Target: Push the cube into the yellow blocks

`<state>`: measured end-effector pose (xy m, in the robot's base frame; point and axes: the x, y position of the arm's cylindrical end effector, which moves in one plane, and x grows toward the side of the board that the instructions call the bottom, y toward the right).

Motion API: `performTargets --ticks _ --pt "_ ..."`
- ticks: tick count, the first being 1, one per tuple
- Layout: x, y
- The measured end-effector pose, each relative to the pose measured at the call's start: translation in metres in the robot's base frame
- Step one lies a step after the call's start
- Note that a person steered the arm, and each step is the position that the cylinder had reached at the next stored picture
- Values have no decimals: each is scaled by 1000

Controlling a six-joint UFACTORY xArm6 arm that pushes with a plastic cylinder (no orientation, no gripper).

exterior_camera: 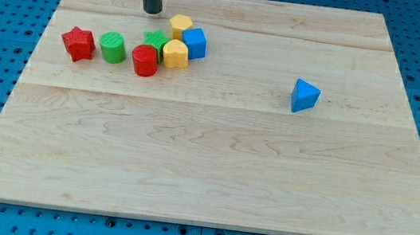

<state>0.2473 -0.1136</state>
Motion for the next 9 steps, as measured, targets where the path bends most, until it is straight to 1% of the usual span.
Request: performTargets --ticks 1,2,3,4,5,6,7,8,9 --pt "5 50" --pt "13 51" --pt "33 50" --pt "2 75" --pt "15 128" --pt "51 128" --pt "74 136" --pt "81 105" --pt "81 93"
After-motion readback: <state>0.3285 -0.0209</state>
